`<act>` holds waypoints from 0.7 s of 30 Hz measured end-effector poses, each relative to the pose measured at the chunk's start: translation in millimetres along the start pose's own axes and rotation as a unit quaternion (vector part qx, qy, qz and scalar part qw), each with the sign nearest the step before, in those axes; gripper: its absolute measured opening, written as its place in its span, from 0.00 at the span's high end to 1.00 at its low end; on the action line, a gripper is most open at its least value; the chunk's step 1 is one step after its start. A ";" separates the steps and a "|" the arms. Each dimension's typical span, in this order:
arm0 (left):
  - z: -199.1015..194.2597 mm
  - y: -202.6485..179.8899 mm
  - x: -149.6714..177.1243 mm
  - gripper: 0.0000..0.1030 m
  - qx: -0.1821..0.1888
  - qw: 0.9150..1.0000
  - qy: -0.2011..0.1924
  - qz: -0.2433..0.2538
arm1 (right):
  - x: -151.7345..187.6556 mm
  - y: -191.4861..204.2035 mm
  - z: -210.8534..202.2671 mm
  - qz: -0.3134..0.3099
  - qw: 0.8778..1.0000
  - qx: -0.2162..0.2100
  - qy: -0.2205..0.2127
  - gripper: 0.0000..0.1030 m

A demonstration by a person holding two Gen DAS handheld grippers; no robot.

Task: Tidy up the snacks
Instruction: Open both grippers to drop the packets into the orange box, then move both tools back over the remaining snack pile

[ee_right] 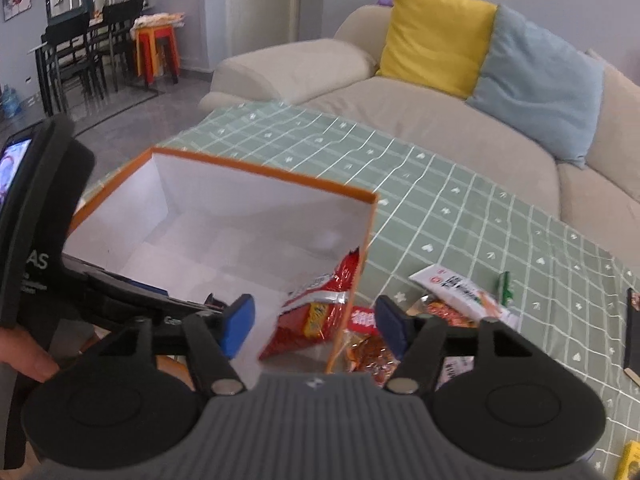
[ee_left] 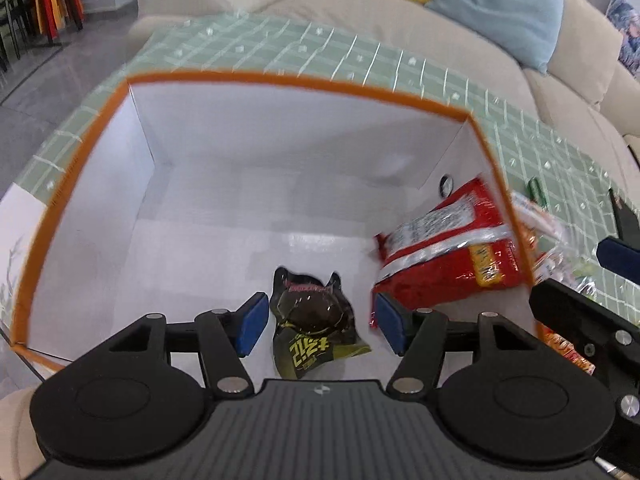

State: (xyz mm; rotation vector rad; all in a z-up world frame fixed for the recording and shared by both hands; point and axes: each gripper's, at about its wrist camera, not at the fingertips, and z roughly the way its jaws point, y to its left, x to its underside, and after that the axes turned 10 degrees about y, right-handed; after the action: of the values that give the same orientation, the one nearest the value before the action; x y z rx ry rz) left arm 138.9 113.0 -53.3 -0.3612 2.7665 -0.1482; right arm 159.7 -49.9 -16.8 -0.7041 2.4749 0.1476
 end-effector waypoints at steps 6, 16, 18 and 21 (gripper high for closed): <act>-33.4 -15.4 11.2 0.30 0.007 0.997 -0.069 0.024 | 14.1 -13.8 -26.7 0.027 0.999 0.011 -0.036 0.20; -75.7 -59.3 47.7 0.30 0.038 0.982 -0.156 0.099 | 49.6 -42.7 -66.6 0.046 0.996 0.021 -0.078 0.05; -78.7 -68.4 54.7 0.30 0.047 0.979 -0.162 0.117 | 58.4 -49.5 -72.1 0.048 0.995 0.020 -0.082 0.04; -80.0 -81.9 65.0 0.30 0.059 0.974 -0.168 0.141 | 72.6 -60.5 -76.6 0.051 0.995 0.027 -0.076 0.04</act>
State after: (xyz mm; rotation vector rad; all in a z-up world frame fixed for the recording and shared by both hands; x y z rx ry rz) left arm 70.7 21.6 12.4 0.0394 2.4278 -0.1616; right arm 102.4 -153.6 10.8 -0.5244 2.3603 0.1665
